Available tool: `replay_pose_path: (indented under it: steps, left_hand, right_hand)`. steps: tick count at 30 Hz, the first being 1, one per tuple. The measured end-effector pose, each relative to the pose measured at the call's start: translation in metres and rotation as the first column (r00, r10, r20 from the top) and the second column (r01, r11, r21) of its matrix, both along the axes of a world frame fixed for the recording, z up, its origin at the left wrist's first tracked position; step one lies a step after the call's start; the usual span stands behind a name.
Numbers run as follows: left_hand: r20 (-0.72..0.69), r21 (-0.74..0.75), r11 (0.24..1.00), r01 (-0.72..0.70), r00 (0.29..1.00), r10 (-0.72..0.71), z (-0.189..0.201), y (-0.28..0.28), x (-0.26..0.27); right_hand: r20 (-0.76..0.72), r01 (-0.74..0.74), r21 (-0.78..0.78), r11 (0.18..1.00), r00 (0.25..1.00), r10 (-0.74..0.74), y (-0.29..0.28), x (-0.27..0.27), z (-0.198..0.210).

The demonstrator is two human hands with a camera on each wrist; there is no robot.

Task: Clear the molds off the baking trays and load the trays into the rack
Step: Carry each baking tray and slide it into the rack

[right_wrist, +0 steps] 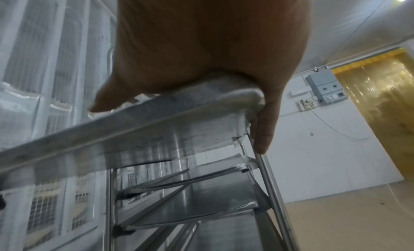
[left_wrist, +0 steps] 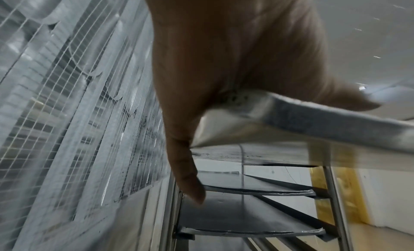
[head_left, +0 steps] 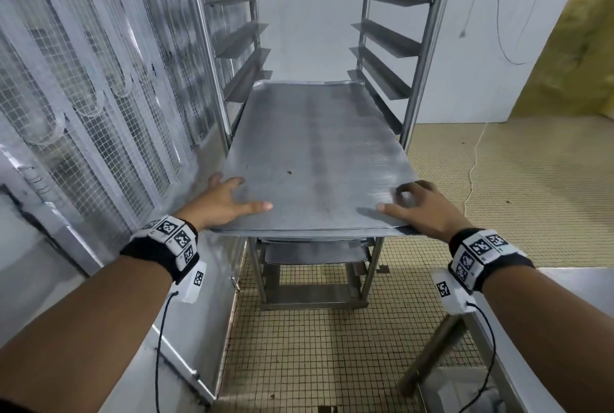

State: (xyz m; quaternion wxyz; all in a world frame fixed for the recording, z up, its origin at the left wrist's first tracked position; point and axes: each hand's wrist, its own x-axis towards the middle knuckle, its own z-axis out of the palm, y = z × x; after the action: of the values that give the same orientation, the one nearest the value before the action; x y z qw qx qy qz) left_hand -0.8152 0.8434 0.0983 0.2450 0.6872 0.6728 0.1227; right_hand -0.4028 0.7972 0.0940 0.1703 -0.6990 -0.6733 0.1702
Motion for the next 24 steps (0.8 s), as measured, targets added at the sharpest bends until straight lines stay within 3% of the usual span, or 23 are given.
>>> replay_pose_path:
  steps: [4,16,20,24]
  left_hand:
    - [-0.195,-0.075,0.988,0.133,0.970,-0.146,-0.007,-0.010,-0.007]
    - [-0.275,0.018,0.971,0.240,0.934,-0.226,-0.008,-0.036,-0.007]
    - [-0.360,0.090,0.930,0.355,0.883,-0.303,-0.007,-0.039,0.010]
    - [-0.370,0.150,0.879,0.452,0.851,-0.374,-0.003,-0.041,0.037]
  right_hand:
    - [0.139,-0.087,-0.043,0.995,0.986,0.093,-0.015,0.002,-0.007]
    - [0.201,-0.131,-0.006,0.991,0.971,0.130,-0.038,-0.007,-0.007]
    - [0.310,-0.194,0.048,0.980,0.935,0.170,-0.036,-0.017,-0.012]
    - [0.307,-0.284,0.092,0.954,0.920,0.245,-0.030,-0.045,-0.009]
